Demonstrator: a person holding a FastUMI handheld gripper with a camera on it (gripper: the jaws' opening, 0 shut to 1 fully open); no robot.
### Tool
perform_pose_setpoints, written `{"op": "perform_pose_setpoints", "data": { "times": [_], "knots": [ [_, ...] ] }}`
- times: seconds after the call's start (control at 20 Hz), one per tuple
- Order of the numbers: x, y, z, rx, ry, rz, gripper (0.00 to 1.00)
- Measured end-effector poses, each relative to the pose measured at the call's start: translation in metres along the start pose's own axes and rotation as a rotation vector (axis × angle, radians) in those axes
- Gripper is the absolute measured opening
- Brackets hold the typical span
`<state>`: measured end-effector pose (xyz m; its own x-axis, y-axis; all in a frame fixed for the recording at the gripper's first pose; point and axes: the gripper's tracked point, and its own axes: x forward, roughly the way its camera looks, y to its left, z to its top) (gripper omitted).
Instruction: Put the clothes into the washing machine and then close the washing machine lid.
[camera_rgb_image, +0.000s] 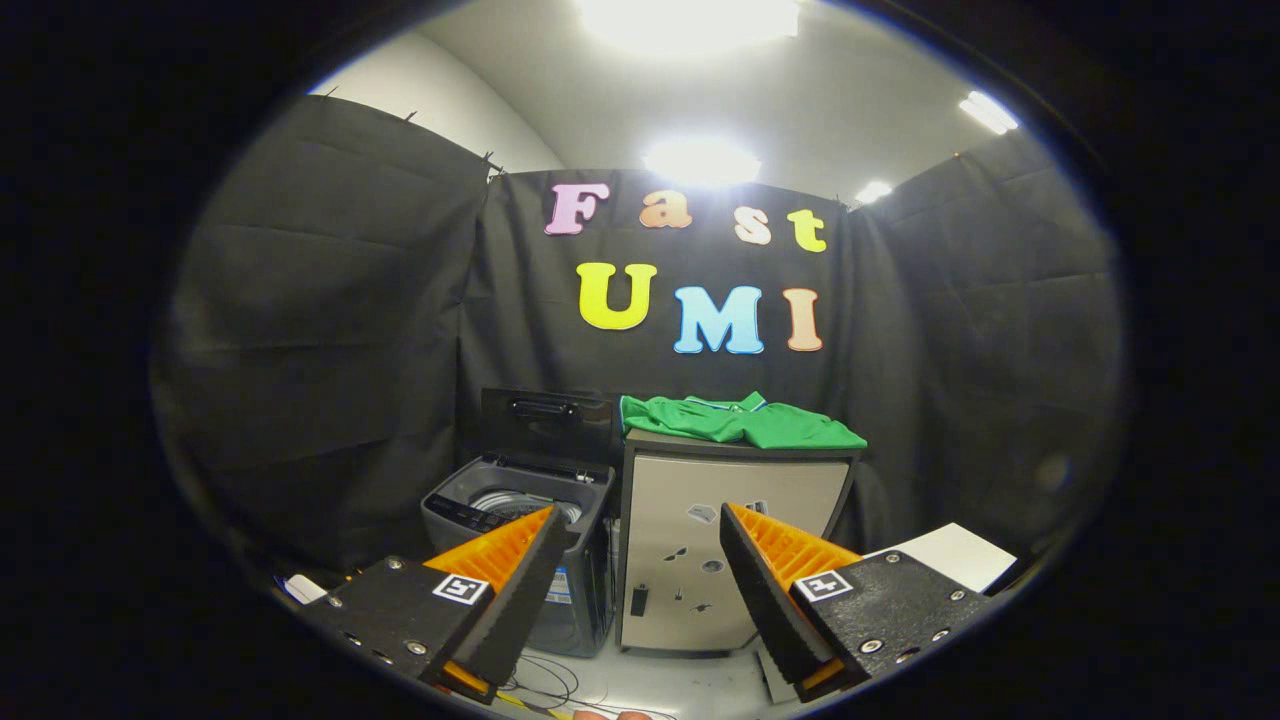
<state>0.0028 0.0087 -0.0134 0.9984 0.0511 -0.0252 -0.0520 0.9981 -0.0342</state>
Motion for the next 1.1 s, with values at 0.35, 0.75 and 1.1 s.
{"op": "perform_pose_setpoints", "data": {
  "times": [0.35,0.75,1.1],
  "knots": [
    [0.027,-0.007,0.015,-0.032,0.010,-0.043,0.95],
    [0.095,-0.019,0.032,-0.024,0.070,-0.081,0.97],
    [0.174,-0.046,0.046,-0.039,0.140,-0.125,0.96]
  ]
}}
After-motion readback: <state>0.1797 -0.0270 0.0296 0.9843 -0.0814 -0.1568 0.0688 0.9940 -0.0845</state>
